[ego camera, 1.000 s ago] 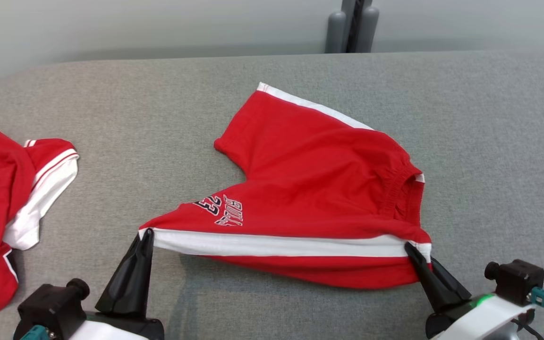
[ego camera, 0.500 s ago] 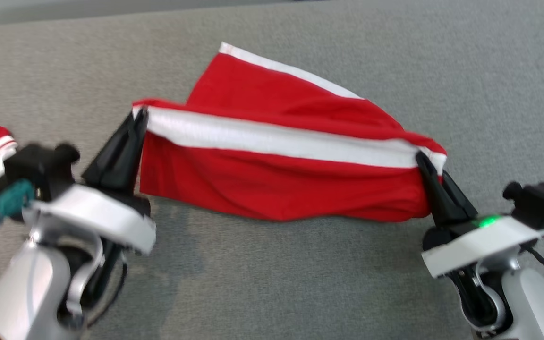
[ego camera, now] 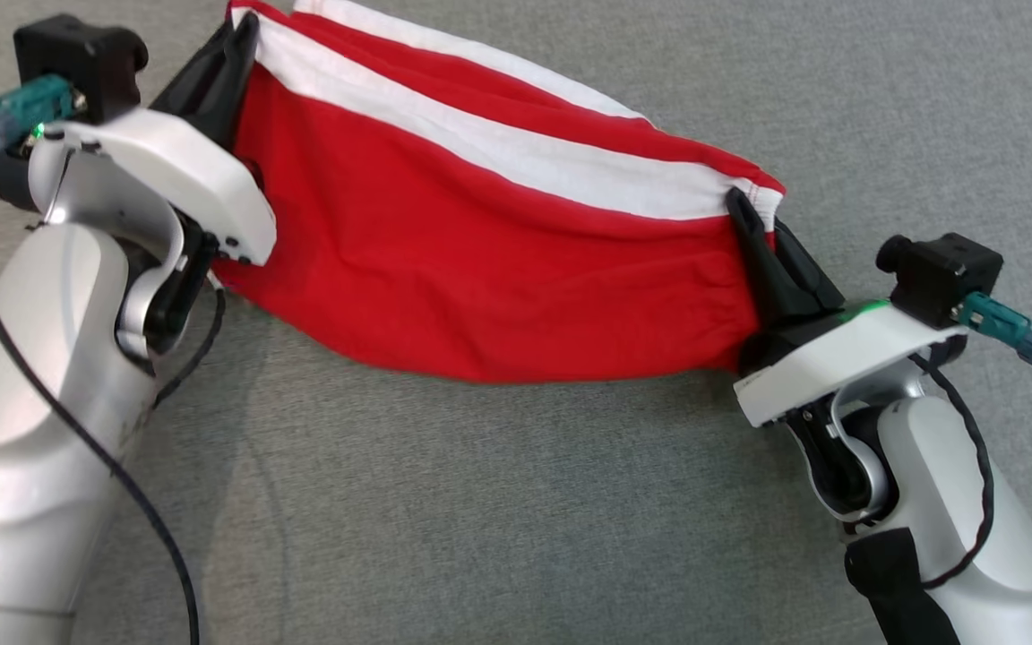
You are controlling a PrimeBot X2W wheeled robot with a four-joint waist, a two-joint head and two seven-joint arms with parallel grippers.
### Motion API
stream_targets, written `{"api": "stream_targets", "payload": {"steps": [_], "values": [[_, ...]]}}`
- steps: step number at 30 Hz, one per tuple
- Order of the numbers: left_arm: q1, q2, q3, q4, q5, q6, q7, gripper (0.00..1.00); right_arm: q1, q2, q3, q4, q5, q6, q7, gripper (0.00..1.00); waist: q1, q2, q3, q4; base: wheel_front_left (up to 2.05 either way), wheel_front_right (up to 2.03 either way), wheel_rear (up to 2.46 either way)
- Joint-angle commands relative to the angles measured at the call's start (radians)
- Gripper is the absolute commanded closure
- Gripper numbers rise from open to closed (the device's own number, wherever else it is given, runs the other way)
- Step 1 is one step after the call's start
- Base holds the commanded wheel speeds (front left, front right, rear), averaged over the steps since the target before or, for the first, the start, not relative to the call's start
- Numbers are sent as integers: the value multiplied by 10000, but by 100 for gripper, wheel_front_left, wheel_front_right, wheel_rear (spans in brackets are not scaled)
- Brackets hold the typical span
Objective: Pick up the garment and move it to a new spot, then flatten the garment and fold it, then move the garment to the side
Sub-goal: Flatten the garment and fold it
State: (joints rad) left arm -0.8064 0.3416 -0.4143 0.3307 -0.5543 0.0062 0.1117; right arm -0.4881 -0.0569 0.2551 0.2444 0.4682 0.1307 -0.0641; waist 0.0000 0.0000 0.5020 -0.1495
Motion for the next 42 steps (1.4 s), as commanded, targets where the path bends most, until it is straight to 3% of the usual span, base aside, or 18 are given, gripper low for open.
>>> {"api": "stream_targets", "payload": {"steps": [1, 9, 15, 16, 17, 18, 23, 29, 42], "values": [[-481, -101, -17, 657, 77, -161, -212, 100, -260, -9, 76, 231, 151, 1, -189, 100, 0, 0, 231, -237, 0, 0, 0], [-1713, -642, -23, 3348, 45, -523, -1131, 100, -798, 38, 364, 1077, 492, 1, -841, 100, 0, 0, 287, -455, 0, 0, 0], [-2148, -838, -5, 4584, -124, -767, -1554, 100, -989, 41, 630, 1434, 818, 1, -1050, 98, 0, 0, 286, -525, 0, 0, 0], [-2201, -893, -8, 4770, -175, -851, -1647, 66, -1019, 39, 693, 1492, 815, 1, -1082, 70, 0, 0, 281, -536, 0, 0, 0], [-2272, -917, 38, 4953, -235, -894, -1786, 18, -1021, 38, 745, 1559, 824, 1, -1121, 51, 0, 0, 265, -544, 0, 0, 0], [-2315, -938, 26, 5120, -242, -941, -1916, 0, -1018, 38, 784, 1638, 824, 1, -1152, 0, 0, 0, 244, -550, 0, 0, 0], [-2149, -1142, -70, 5692, -203, -1101, -3064, 0, -621, 37, 704, 1668, 549, 1, -1486, 0, 0, 0, -42, -461, 0, 0, 0], [-1338, -1006, 166, 4946, 154, -603, -3712, 0, 156, -128, 64, 936, -166, 1, -1857, 0, 0, 0, -435, -229, 0, 0, 0], [3278, -555, 1924, -1068, 1459, 1030, -3741, 0, 1702, -39, -1720, -1133, -2643, 1, -2031, 0, 0, 0, -1333, 458, 0, 0, 0]]}}
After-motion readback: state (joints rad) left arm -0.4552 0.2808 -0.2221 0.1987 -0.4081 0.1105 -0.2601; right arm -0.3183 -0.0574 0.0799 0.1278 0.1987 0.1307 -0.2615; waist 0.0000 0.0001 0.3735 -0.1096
